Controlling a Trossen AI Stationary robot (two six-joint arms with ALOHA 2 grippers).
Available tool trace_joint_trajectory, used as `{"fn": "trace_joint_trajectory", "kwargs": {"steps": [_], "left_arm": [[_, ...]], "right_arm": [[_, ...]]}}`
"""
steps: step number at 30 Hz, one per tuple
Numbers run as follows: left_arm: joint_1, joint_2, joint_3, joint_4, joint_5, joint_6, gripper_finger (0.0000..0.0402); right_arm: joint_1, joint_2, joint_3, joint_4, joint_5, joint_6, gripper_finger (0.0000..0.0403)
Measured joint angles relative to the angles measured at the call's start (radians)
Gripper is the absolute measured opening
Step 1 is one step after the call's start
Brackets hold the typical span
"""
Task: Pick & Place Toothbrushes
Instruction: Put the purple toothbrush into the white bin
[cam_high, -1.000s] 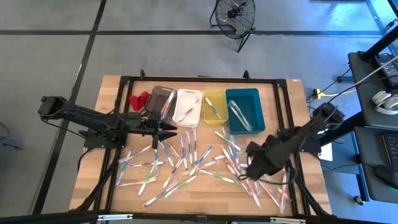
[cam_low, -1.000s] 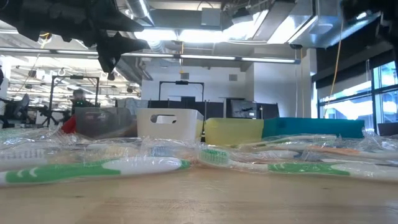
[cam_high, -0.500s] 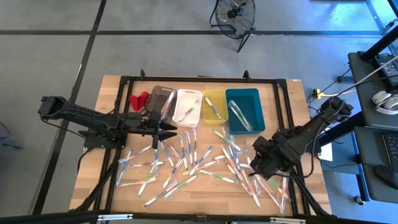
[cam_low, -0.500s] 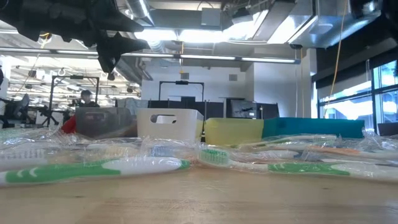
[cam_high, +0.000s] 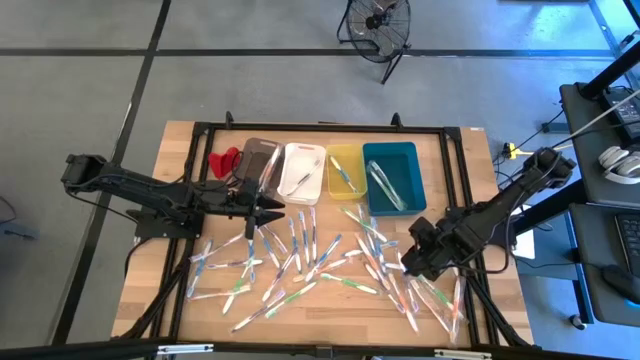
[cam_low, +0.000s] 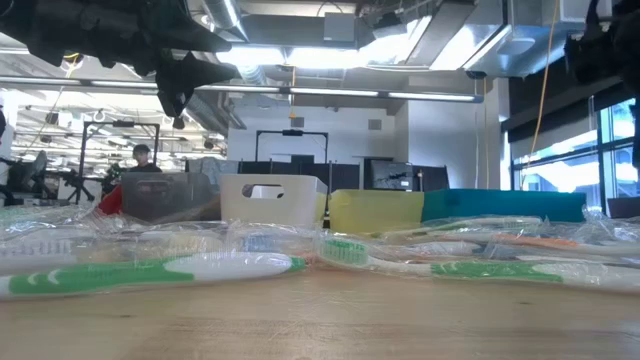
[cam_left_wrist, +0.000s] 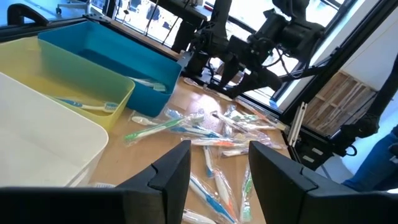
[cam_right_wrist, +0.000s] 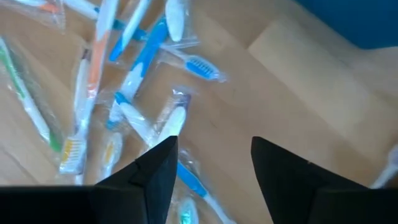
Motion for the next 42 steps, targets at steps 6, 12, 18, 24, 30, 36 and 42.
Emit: {"fn": "trace_joint_trajectory", "kwargs": {"steps": [6, 12, 18, 24, 30, 36, 42], "left_arm": [[0.000, 0.000, 0.000, -0.001, -0.003, 0.000, 0.0157], [0.000, 0.000, 0.000, -0.008, -0.003, 0.000, 0.0157], [0.000, 0.000, 0.000, -0.009, -0.003, 0.000, 0.0157], [0.000, 0.000, 0.000, -0.009, -0.002, 0.000, 0.0157], [0.000, 0.000, 0.000, -0.014, -0.002, 0.000, 0.0157], [0.000, 0.000, 0.000, -0.018, -0.002, 0.000, 0.0157], [0.000, 0.000, 0.000, -0.022, -0.003, 0.000, 0.0157]], "right_arm": [[-0.004, 0.001, -0.023, 0.082, 0.032, -0.039, 0.0191], [-0.003, 0.000, -0.023, 0.236, 0.072, -0.188, 0.0182], [-0.007, 0.001, -0.023, 0.281, 0.062, -0.208, 0.0175], [-0.017, 0.005, -0.023, 0.246, 0.043, -0.115, 0.0160], [-0.018, 0.065, -0.023, 0.233, 0.025, -0.084, 0.0141], [-0.018, 0.120, -0.023, 0.225, 0.012, -0.042, 0.0128], [-0.018, 0.167, -0.023, 0.217, 0.008, -0.023, 0.0133]]}}
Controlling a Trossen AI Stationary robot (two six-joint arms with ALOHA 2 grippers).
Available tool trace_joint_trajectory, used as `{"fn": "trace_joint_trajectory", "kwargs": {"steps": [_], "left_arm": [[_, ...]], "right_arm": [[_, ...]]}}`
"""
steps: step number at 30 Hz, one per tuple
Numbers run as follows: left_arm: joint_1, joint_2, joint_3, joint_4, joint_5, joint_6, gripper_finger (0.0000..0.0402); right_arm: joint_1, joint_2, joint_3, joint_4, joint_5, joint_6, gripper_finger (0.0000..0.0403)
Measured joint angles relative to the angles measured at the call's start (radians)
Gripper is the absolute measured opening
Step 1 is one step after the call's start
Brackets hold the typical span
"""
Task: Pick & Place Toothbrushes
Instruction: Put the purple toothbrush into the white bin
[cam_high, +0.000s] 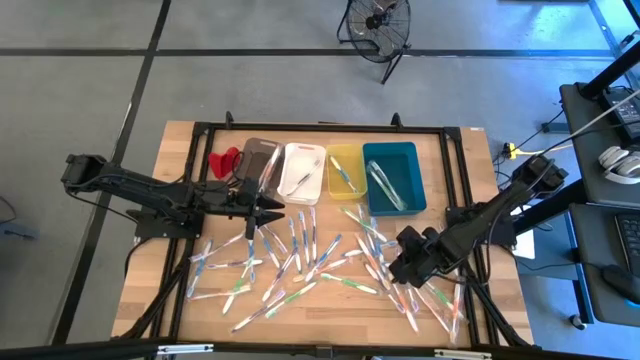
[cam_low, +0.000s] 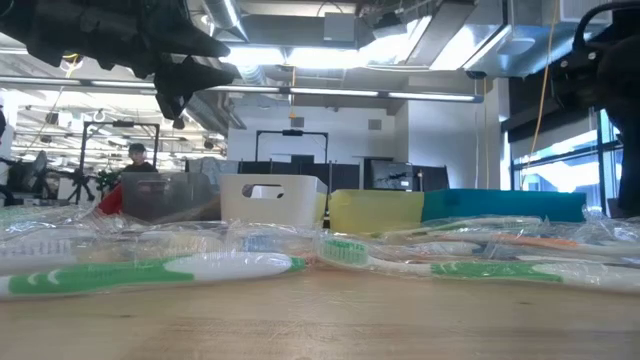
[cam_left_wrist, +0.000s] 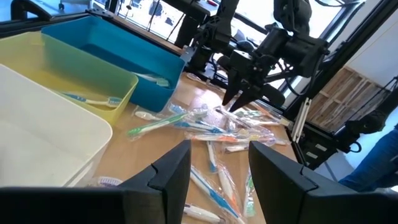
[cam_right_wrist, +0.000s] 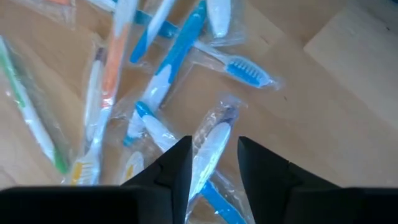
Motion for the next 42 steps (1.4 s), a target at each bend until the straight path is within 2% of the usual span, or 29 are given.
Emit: {"fn": "trace_joint_trajectory", "kwargs": {"steps": [9, 15, 30, 42], "left_arm": [[0.000, 0.000, 0.000, 0.000, 0.000, 0.000, 0.0157], [0.000, 0.000, 0.000, 0.000, 0.000, 0.000, 0.0157], [0.000, 0.000, 0.000, -0.001, 0.000, 0.000, 0.0157], [0.000, 0.000, 0.000, -0.002, 0.000, 0.000, 0.0157]], "right_arm": [[-0.016, 0.035, 0.000, 0.002, -0.019, 0.009, 0.0180], [-0.031, 0.050, 0.000, 0.007, -0.019, -0.014, 0.0193], [-0.040, 0.053, 0.000, 0.015, -0.020, 0.005, 0.0141], [-0.040, 0.098, 0.000, 0.026, -0.049, 0.007, 0.0136]]}}
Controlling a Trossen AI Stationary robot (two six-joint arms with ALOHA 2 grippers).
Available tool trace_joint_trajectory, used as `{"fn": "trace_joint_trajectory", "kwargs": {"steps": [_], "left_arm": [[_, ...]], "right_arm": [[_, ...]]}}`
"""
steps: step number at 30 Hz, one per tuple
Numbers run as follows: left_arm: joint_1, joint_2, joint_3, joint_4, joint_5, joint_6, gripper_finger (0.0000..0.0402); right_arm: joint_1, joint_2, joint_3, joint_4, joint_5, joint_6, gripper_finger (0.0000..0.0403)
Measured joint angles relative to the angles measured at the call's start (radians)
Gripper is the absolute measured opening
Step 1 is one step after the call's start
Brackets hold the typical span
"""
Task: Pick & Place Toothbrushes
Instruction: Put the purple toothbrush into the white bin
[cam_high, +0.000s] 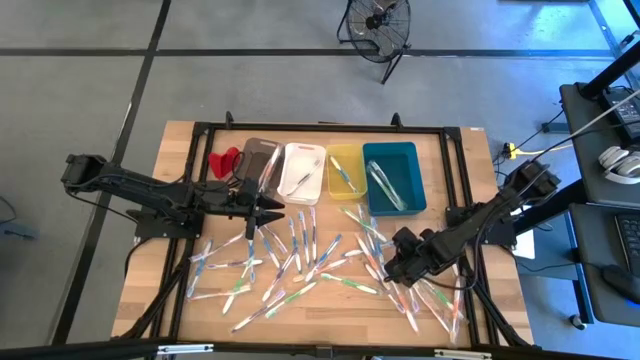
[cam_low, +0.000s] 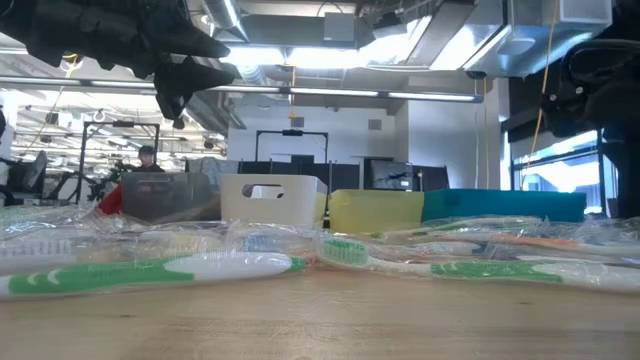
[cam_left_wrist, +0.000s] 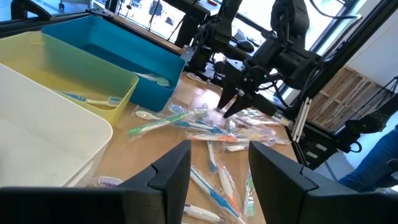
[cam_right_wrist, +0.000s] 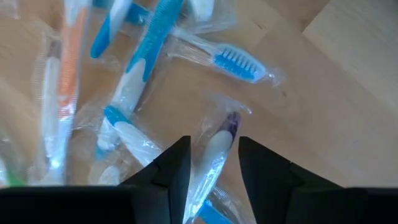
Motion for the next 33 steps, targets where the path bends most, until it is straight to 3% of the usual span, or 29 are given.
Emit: {"fn": "trace_joint_trajectory", "kwargs": {"steps": [7, 17, 33], "left_arm": [[0.000, 0.000, 0.000, 0.000, 0.000, 0.000, 0.0157], [0.000, 0.000, 0.000, 0.000, 0.000, 0.000, 0.0157], [0.000, 0.000, 0.000, 0.000, 0.000, 0.032, 0.0157]], "right_arm": [[0.000, 0.008, 0.000, 0.008, -0.002, -0.027, 0.0104], [-0.004, 0.007, 0.000, 0.011, -0.029, -0.076, 0.0005], [-0.004, 0.007, 0.008, -0.002, -0.023, -0.100, 0.0001]]}}
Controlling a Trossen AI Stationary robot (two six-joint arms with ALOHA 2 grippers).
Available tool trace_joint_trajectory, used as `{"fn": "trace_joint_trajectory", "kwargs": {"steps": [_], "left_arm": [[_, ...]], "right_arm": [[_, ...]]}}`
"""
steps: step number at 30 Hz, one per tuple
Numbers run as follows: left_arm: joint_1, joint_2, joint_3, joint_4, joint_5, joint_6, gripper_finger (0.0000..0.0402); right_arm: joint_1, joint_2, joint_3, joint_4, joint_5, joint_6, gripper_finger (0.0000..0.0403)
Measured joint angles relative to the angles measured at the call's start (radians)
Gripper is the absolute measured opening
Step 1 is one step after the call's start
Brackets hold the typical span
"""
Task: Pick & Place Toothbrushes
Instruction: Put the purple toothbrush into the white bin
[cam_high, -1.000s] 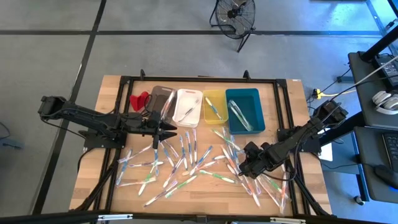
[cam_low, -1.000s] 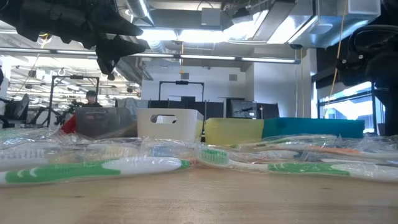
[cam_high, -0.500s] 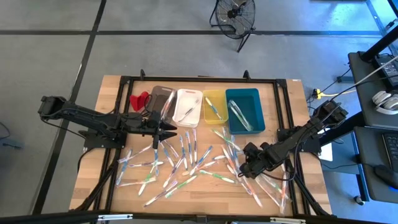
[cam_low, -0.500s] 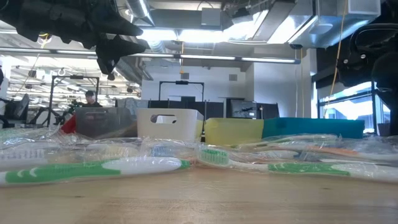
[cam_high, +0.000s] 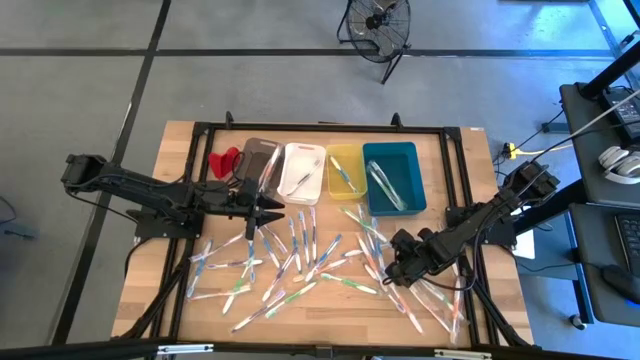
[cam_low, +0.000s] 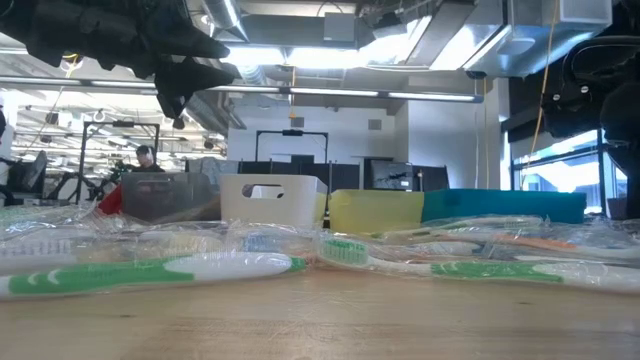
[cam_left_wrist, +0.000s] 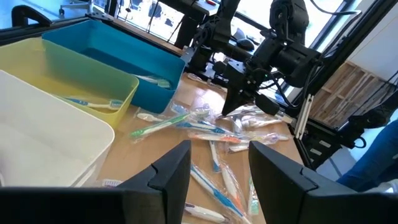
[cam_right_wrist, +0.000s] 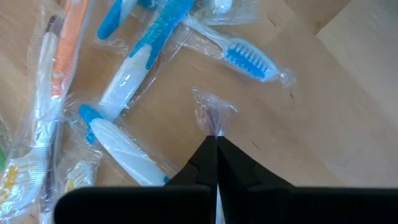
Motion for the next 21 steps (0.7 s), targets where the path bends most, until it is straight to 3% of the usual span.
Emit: {"fn": "trace_joint_trajectory", "kwargs": {"steps": [10, 21], "left_arm": [[0.006, 0.000, 0.000, 0.002, 0.000, 0.005, 0.0157], [0.084, 0.000, 0.000, 0.012, -0.001, 0.126, 0.0157]], "right_arm": [[0.000, 0.000, 0.179, -0.256, 0.029, -0.035, 0.0000], [-0.001, 0.000, 0.438, -0.512, 0.218, -0.129, 0.0000]]}}
